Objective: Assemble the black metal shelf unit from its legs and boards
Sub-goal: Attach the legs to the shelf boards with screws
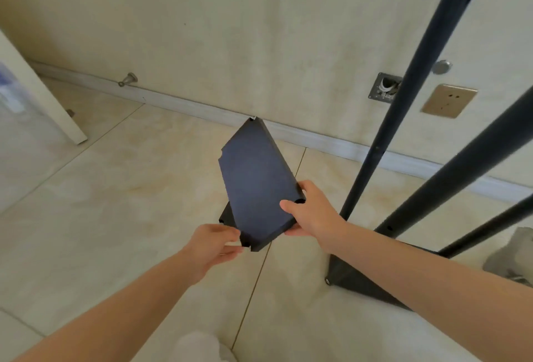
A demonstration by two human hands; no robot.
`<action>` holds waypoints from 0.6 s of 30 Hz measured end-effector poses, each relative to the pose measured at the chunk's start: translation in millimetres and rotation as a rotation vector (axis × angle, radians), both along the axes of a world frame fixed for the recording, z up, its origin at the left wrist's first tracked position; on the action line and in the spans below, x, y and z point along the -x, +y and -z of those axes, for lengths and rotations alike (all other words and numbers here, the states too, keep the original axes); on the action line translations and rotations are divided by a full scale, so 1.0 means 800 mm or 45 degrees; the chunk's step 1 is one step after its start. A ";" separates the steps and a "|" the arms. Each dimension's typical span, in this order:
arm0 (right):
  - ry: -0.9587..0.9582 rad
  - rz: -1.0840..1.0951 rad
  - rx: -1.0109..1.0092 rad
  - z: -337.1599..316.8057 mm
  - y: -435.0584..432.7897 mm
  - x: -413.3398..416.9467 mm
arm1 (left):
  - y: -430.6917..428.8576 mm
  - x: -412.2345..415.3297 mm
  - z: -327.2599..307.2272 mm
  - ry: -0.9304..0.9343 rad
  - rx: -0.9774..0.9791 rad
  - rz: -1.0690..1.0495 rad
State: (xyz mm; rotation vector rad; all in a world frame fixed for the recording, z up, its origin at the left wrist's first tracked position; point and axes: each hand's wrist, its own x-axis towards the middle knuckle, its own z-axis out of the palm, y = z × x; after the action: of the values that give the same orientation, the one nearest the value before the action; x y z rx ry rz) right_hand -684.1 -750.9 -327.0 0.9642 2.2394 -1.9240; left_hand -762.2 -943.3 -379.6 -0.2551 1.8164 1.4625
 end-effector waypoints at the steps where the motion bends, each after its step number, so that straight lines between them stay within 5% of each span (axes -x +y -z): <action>1: 0.038 -0.067 -0.132 -0.016 0.002 -0.010 | -0.001 -0.004 -0.016 0.097 0.070 0.051; 9: 0.166 -0.336 -0.760 -0.128 0.021 -0.123 | -0.007 -0.010 -0.153 1.079 0.227 -0.233; 18: 0.165 -0.452 -0.909 -0.213 0.063 -0.274 | -0.014 -0.075 -0.239 1.277 0.033 0.079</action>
State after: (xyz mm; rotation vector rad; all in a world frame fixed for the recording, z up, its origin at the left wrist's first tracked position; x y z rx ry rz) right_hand -464.5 -700.2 -156.9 0.4104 2.9879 -1.0746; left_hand -702.5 -954.7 -188.4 0.6380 2.5617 1.6569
